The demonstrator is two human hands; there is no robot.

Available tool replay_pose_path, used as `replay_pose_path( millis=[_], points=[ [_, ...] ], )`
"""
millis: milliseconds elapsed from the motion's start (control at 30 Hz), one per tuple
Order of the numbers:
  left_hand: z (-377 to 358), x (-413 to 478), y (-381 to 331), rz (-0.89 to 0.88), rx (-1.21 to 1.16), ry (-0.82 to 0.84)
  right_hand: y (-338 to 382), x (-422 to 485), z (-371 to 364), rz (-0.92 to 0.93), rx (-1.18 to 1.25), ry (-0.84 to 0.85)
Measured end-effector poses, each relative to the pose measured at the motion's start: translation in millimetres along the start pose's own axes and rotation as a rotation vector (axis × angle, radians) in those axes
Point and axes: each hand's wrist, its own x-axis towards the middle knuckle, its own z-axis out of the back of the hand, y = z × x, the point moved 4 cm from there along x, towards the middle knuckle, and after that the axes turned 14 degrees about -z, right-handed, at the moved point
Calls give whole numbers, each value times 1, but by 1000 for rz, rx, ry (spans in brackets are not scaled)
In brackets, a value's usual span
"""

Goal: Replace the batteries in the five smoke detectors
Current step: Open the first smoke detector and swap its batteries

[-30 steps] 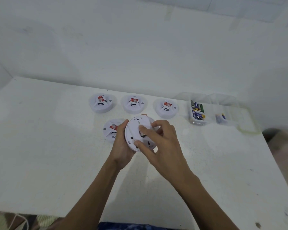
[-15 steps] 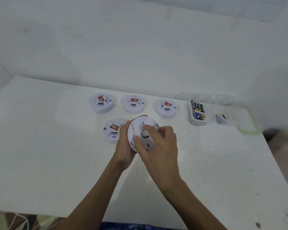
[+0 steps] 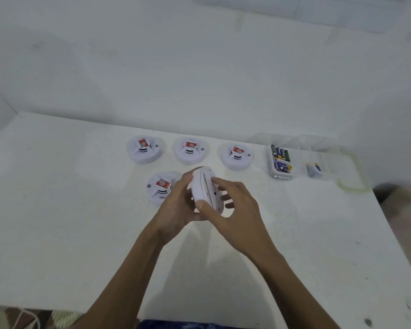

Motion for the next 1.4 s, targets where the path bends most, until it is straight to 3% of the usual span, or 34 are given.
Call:
replay_pose_path(
  millis=[200, 433, 633, 867, 1400],
  points=[
    [10, 7, -7, -35, 178, -15, -7, 6, 8, -111, 341, 176],
    [18, 2, -22, -135, 384, 15, -23, 13, 14, -279, 841, 226],
    [17, 1, -24, -147, 374, -8, -33, 20, 11, -413, 906, 292],
    [15, 1, -21, -146, 369, 3, -36, 20, 13, -346, 786, 217],
    [16, -1, -16, -118, 341, 30, -37, 16, 14, -302, 786, 193]
  ],
)
